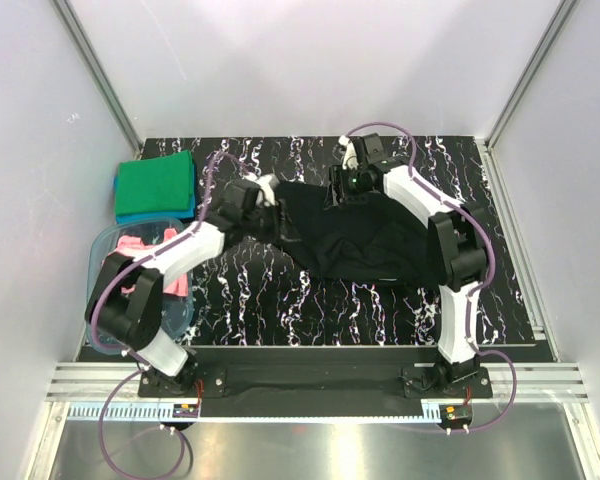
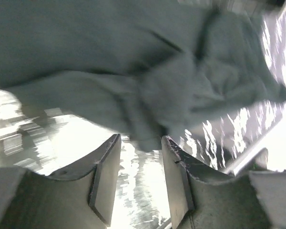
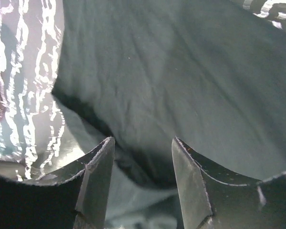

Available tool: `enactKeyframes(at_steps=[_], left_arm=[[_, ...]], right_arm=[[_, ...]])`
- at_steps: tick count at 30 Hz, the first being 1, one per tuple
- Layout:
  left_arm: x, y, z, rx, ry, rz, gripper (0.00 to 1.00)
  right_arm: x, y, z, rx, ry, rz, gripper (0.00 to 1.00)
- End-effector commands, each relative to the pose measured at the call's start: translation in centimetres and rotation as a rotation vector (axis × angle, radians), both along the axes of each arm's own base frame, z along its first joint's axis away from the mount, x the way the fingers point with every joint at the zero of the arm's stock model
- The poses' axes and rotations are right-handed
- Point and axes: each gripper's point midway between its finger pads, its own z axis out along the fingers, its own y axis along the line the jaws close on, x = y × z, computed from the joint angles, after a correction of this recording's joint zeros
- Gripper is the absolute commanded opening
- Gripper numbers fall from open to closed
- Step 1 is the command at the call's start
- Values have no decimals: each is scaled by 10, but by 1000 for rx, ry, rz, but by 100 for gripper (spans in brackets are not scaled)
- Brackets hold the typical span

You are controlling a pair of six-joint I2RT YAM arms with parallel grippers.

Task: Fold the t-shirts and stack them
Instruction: Flatten the tshirt out

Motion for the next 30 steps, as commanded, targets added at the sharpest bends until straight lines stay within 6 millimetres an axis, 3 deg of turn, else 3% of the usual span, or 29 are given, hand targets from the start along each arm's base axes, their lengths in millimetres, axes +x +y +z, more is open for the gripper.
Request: enactKeyframes(at_steps=[1,3,5,6,7,8,9,11,12,13,15,17,22,26,30], left_arm=[[42,66,17,100,-21,252,45],[66,93,12,87,5,338,45],[93,98,29,49,-24,368,47],[107,104,12,74,6,382,48],[132,106,33,82,-56,393,49],[143,108,27,101,-40,398,50],[151,111,4,123,17,401,50],[170,104,3,84,10,384,51],[187,101,14,59,-32,386,53],[194,99,-2,57,-8,379,54],[210,93,3,38,-23,368,55],[218,90,-21,44,22,368,56],[226,73,-38,-42,62,336,56],[221,75,-57,-25,96,353,56],[220,65,-64,-58,98,337,56]], right_arm=[[-11,33,8,-14,-63,177,59],[-17,38,1,-35,-74,221,60],[-26,45,-4,-63,-68,255,61],[-28,46,-6,-79,-66,257,61],[-29,47,-7,-137,-88,269,61],[-30,47,-8,-155,-90,276,61],[-32,46,-10,-181,-92,271,61],[-43,46,-15,-221,-77,269,61],[-48,44,-14,-237,-78,265,61],[-54,34,-24,-285,-58,245,61],[-62,28,-21,-315,-63,229,61],[-73,21,-28,-332,-45,231,61],[-99,18,-26,-321,1,222,62],[-107,9,-31,-358,16,198,62],[-113,8,-35,-364,19,190,62]])
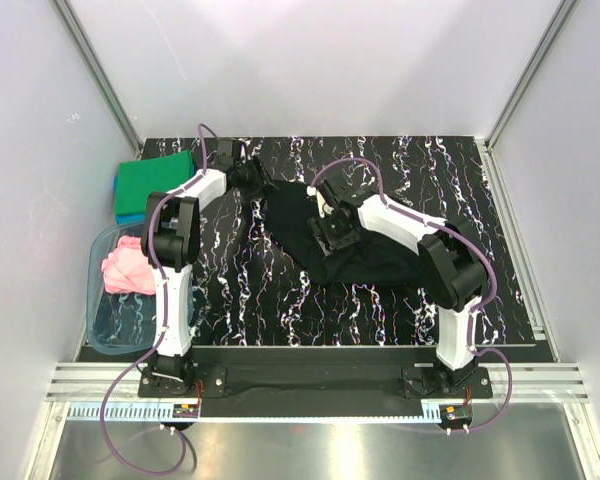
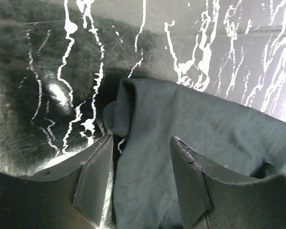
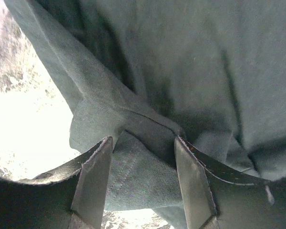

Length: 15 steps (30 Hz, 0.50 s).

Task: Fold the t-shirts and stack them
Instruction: Flatten the tshirt out

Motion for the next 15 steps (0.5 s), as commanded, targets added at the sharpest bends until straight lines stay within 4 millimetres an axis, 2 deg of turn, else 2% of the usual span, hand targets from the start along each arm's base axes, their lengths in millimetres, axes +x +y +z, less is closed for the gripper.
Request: enactKeyframes(at_steps=[1,4,5,6,8,9,10,11,13,15], left_arm=[[7,-17,7,-65,-52,-29,55],[7,-27,5,-81,-52,-47,45],[7,-28,6,-85,-51,-47,35],[7,-28,5,-87,-49,-47,29],[6,-29,3,-93,-42,-50,19],[5,-30,3,-99,-37,-50,6],[4,-32,6,-112,-36,-54,0],[3,-32,8,-118,-34,-52,0],[1,-32,15,-135,-31,-42,0],[1,-30,42,-135,-75,-32,0]], right_arm=[[-3,1,15,10,-44,-24,62],[0,1,17,10,-62,-68,58],[1,-2,16,-1,-66,-95,54],[7,-9,18,-36,-96,-124,41],[10,-15,22,-61,-115,-154,28],[14,-19,26,-78,-137,-170,17],[14,-21,29,-86,-142,-183,9],[15,-23,37,-85,-159,-192,1],[17,-30,48,-107,-184,-225,0],[21,-41,68,-133,-231,-265,0]])
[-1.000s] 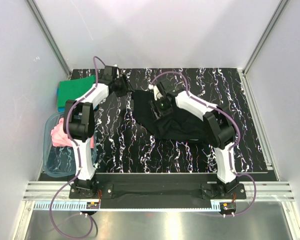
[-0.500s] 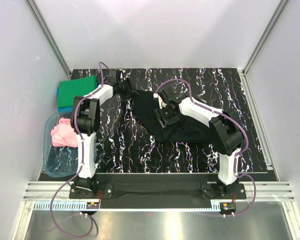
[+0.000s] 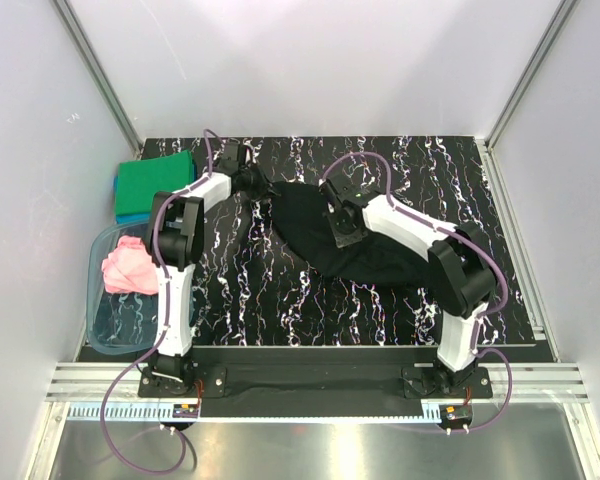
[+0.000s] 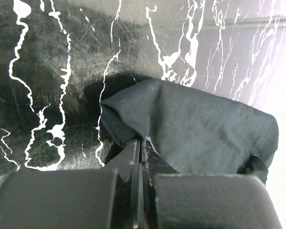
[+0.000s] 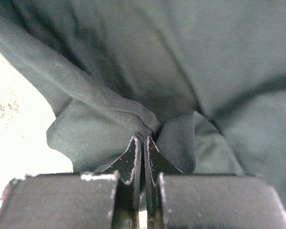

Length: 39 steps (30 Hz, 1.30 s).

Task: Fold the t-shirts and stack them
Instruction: Flatten the tshirt out

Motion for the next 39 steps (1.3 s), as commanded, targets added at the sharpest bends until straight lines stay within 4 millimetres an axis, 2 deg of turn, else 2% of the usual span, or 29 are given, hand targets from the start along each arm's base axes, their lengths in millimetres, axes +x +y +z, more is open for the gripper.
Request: enactKeyframes(at_steps=[1,2,5,6,8,9,11,12,13,14,15,16,17,18,19,20,22,24,25,26,27,28,29,30,31,32,34,35,39], left_arm=[[3,-1,57,-28,-108,13,0],[1,3,82,-16,-141,27,0],[-6,22,111,45,-175,80,0],[-9,28,137,47,-219,97,0],[-21,41,151,76,-232,129,0],[-27,50,181,87,-288,160,0],[-38,65,199,104,-313,201,0],[-48,73,232,102,-374,229,0],[-54,81,242,108,-377,246,0],[-58,86,271,100,-426,263,0],[-64,93,291,111,-464,279,0],[-80,98,320,116,-500,291,0],[-88,102,358,109,-573,305,0],[-97,106,382,118,-620,312,0],[-117,109,419,110,-675,313,0],[-129,110,437,102,-700,315,0],[-154,116,449,120,-678,326,0],[-175,119,463,121,-701,325,0],[-183,121,459,123,-682,326,0],[-202,121,469,106,-713,320,0],[-207,114,455,81,-679,284,0],[-216,108,456,57,-686,259,0],[-233,104,461,29,-709,237,0],[-242,95,455,-2,-694,197,0],[-246,86,439,-10,-660,161,0],[-258,83,438,-16,-667,141,0],[-270,74,424,4,-640,86,0],[-274,73,423,12,-643,72,0],[-280,70,419,49,-647,13,0]], right_arm=[[17,-14,65,-24,-167,-93,0],[16,-16,77,-21,-186,-98,0],[15,-24,108,-11,-239,-128,0],[13,-26,115,-9,-246,-133,0],[11,-31,133,5,-282,-157,0],[10,-32,139,12,-292,-161,0],[17,-32,170,48,-367,-163,0],[21,-34,184,52,-399,-172,0],[25,-35,200,52,-434,-179,0],[36,-41,244,66,-540,-227,0],[38,-47,264,63,-581,-250,0],[42,-52,285,64,-632,-270,0],[44,-62,332,100,-743,-327,0],[42,-69,355,110,-791,-347,0],[33,-84,398,150,-885,-398,0],[31,-91,412,162,-921,-426,0],[11,-112,446,211,-1002,-489,0],[-4,-125,461,256,-1042,-523,0],[-26,-139,476,312,-1077,-534,0],[-29,-136,466,322,-1058,-512,0],[-36,-138,465,349,-1053,-506,0],[-57,-149,472,401,-1071,-505,0],[-60,-145,454,395,-1025,-478,0],[-68,-146,448,418,-1006,-477,0],[-84,-154,449,446,-1009,-471,0],[-88,-149,430,438,-956,-436,0],[-103,-150,422,474,-926,-418,0],[-107,-141,411,488,-880,-370,0],[-111,-125,399,524,-825,-302,0]])
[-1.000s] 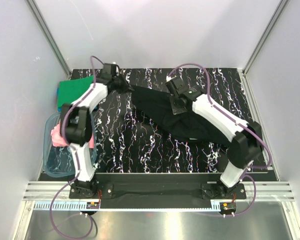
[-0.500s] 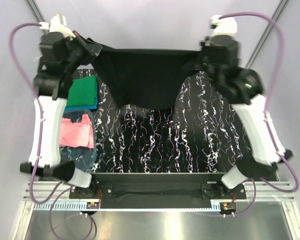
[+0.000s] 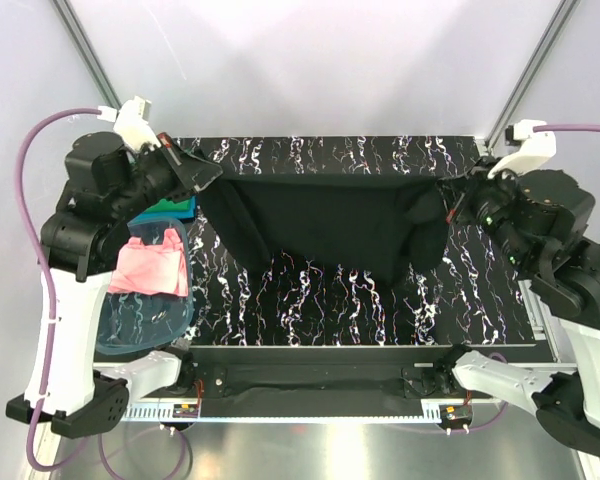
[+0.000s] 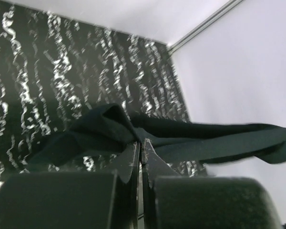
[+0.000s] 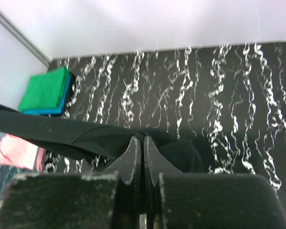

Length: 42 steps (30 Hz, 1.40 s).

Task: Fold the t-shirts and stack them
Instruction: Flatten the tshirt out

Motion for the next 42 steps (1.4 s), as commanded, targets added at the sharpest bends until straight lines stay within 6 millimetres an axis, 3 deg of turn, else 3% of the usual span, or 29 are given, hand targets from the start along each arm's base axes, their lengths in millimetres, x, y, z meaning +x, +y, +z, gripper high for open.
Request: enactKeyframes(at_steps=[1,7,9,11,12,13,15,16,18,19,21,24,27,31,34,38,39,40,42], left_arm=[[5,5,-7,81,-11,-2,0],[19,-12,-34,91,61,-96,0],[27,-18,-58,93,111,-113,0],[35,-20,-82,100,160,-122,0],[42,-19,-112,107,223,-119,0],[45,-20,-127,105,255,-126,0],[51,-23,-179,101,358,-140,0],[51,-23,-200,105,402,-138,0],[60,-14,-237,137,468,-84,0],[56,-8,-267,162,534,-57,0],[64,3,-303,193,603,-7,0],[67,10,-342,221,697,17,0],[70,9,-358,222,724,15,0],[65,8,-365,217,738,12,0],[56,11,-373,234,744,8,0],[47,13,-387,241,784,4,3],[48,12,-388,239,785,1,3],[49,12,-388,239,787,1,4],[50,11,-389,238,798,-3,3]], right_arm=[[5,6,-9,4,30,10,0],[21,-3,-19,-80,59,-71,0],[30,-12,-37,-129,94,-150,0],[40,-23,-73,-188,170,-267,0],[45,-22,-89,-208,205,-290,0],[48,-20,-122,-251,272,-295,0],[59,-9,-152,-219,318,-290,0],[66,2,-182,-203,369,-250,0],[80,8,-221,-188,460,-243,0],[89,3,-240,-167,504,-254,0],[103,-3,-272,-175,587,-281,11],[121,-14,-291,-174,621,-314,22],[129,-32,-305,-194,636,-379,25],[119,-51,-334,-214,714,-452,15],[112,-53,-348,-183,741,-460,19],[111,-33,-340,-107,749,-372,26],[110,-34,-334,-93,739,-379,30],[107,-36,-331,-92,739,-394,40],[107,-44,-320,-82,713,-448,46]])
